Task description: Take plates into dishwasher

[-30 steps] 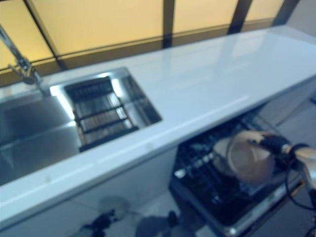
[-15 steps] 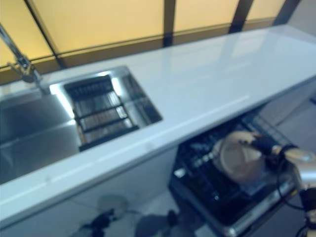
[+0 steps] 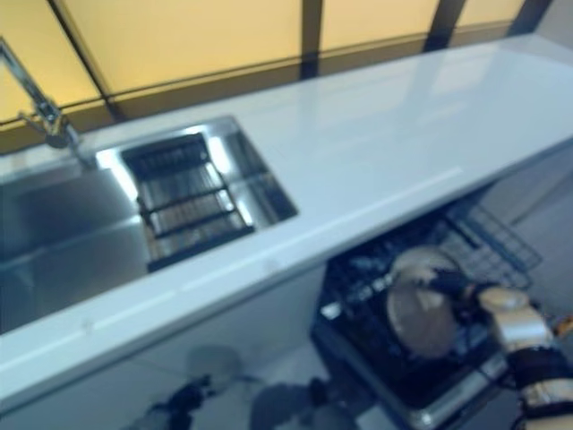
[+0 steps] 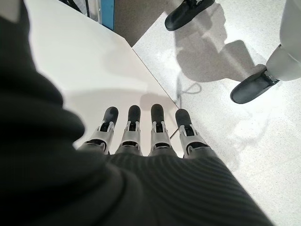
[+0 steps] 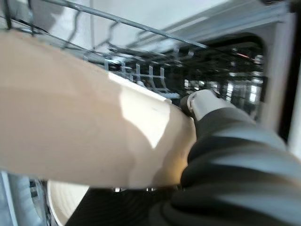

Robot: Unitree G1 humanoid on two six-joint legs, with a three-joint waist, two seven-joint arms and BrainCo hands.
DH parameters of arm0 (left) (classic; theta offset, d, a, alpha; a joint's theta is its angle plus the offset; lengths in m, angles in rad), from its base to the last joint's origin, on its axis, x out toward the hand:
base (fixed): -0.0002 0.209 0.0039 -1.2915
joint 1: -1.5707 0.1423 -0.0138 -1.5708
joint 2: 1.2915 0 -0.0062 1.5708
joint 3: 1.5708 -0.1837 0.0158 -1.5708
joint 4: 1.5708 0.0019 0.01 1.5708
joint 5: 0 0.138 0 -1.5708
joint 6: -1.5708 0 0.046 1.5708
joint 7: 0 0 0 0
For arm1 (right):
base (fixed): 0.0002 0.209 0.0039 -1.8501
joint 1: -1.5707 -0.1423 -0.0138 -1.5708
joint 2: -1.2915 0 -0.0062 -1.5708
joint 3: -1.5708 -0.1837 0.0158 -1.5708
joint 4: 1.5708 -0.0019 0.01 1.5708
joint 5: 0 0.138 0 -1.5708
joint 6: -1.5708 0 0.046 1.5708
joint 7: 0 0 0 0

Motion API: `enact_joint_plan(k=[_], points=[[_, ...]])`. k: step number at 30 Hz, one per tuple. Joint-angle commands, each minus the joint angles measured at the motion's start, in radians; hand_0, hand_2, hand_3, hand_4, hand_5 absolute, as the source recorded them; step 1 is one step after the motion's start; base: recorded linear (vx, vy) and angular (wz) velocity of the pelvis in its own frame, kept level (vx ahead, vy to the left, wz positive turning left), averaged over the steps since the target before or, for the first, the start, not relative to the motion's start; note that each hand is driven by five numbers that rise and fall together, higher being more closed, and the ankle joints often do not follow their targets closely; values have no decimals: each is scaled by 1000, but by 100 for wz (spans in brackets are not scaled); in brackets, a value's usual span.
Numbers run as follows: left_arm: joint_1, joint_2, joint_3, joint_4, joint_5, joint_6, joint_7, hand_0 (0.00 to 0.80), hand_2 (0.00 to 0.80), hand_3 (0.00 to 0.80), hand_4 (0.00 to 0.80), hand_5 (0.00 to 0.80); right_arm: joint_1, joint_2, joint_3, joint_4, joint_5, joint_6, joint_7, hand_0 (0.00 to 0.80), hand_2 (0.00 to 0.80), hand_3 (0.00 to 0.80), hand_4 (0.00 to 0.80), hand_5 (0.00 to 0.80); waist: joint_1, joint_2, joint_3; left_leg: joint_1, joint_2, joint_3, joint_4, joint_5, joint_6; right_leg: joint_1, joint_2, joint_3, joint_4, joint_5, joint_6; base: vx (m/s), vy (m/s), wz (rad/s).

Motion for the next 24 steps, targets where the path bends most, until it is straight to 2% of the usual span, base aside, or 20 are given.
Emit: enact_joint_plan(k=[1, 5, 24], points=[[-61, 34, -15, 2, -65, -26, -19, 0, 0, 0, 0, 0, -145, 33, 35, 76, -24, -64, -21, 800, 800, 800, 800, 800, 37, -76, -8, 30, 34, -68, 3, -24, 9, 19, -88, 6, 4, -3, 87, -6, 5, 4], [-58, 29, -19, -3, -75, -21, -36, 0, 0, 0, 0, 0, -144, 70, 47, 110, -53, -80, -44, 800, 800, 800, 800, 800, 52, -67, -1, 24, 31, -88, 3, -23, 9, 20, -94, -4, 4, -4, 87, -13, 2, 8], [-89, 12, -51, -7, -88, -12, -38, 0, 0, 0, 0, 0, -195, 138, 112, 277, -205, -149, -85, 800, 800, 800, 800, 800, 83, -47, 12, 11, 26, -120, 3, -20, 13, 22, -105, -12, 4, -6, 89, -4, -1, 3]])
